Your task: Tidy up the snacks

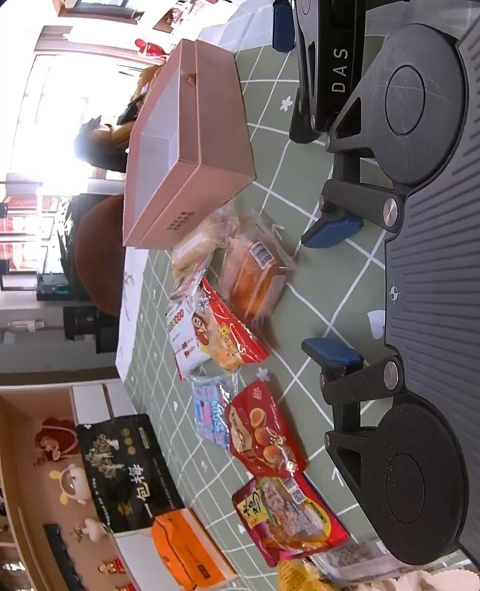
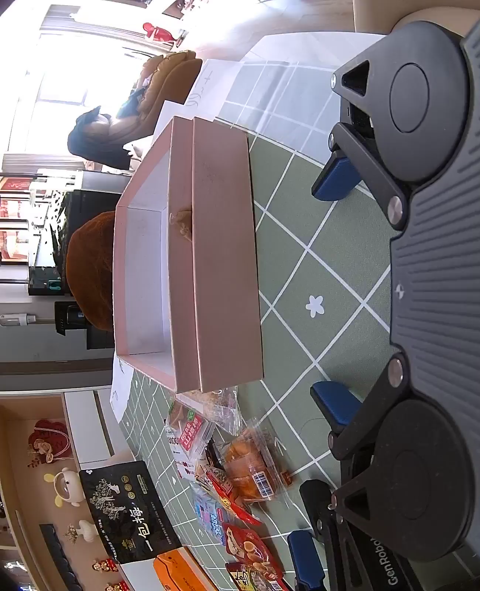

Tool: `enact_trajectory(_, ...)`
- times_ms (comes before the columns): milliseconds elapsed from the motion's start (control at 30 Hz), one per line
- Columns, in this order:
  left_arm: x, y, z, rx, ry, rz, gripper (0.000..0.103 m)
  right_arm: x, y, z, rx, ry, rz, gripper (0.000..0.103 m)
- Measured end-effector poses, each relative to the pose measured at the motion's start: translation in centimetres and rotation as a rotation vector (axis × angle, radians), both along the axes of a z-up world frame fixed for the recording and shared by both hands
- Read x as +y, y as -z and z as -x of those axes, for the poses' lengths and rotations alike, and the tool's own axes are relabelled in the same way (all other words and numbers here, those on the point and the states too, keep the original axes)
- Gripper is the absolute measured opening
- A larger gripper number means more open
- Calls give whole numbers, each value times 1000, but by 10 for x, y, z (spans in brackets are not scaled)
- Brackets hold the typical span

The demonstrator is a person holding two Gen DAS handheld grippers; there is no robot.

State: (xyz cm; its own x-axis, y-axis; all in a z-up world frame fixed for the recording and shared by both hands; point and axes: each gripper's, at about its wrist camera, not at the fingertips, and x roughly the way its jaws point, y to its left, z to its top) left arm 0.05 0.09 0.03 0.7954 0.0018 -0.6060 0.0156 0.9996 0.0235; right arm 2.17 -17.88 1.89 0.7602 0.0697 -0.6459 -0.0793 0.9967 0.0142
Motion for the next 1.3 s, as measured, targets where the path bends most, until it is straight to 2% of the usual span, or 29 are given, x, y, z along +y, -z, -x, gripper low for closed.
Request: enact_trajectory(1300,0,0,-1,0,-7,-5,61,-1,0,0,0,-1,-2,103)
